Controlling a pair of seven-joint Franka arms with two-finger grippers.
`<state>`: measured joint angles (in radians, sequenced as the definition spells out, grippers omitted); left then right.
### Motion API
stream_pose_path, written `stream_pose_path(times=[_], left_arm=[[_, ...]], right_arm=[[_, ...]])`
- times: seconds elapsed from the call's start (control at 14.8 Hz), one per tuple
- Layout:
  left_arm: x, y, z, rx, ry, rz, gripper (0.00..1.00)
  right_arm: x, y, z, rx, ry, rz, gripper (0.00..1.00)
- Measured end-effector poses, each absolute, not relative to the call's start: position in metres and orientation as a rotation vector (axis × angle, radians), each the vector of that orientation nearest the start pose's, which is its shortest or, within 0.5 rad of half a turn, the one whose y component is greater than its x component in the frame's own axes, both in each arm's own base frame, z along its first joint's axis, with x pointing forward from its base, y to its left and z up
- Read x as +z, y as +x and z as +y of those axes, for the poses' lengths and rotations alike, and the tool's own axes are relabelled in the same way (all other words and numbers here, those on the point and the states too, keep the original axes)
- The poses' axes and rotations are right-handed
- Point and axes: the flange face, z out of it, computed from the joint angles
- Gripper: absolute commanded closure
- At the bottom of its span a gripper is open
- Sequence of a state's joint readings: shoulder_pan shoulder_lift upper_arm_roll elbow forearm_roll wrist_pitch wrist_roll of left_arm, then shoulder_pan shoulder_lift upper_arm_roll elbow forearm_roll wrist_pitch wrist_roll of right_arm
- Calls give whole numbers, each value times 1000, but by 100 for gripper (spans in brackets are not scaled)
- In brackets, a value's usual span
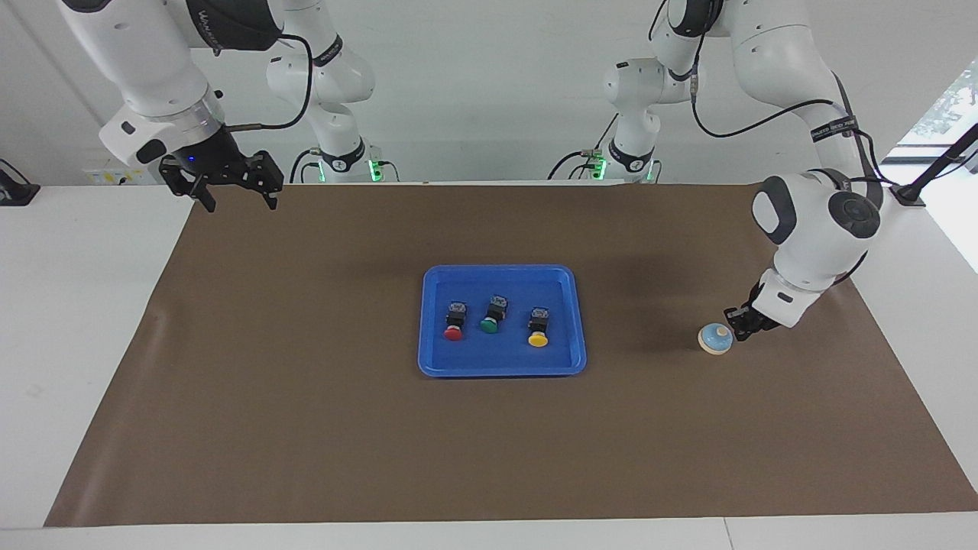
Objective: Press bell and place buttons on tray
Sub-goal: 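Press the bell with the left gripper while the right gripper rests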
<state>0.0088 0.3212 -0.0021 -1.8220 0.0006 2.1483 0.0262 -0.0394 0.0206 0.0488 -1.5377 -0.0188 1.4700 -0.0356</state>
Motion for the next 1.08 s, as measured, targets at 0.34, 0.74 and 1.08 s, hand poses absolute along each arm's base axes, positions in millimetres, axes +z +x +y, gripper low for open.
stream_pose_path(times=[0.34,0.74,1.08], left_arm=[[353,625,4,27,-3142,14,100],[340,620,4,-64,-3141,5,100],[354,619,8,-23,-3140,-7,100]], right_arm=[[620,550,3,140,-3154,-69,0],[620,550,12,144,-3154,-95,0],[620,550,7,146,-3154,-82,0]])
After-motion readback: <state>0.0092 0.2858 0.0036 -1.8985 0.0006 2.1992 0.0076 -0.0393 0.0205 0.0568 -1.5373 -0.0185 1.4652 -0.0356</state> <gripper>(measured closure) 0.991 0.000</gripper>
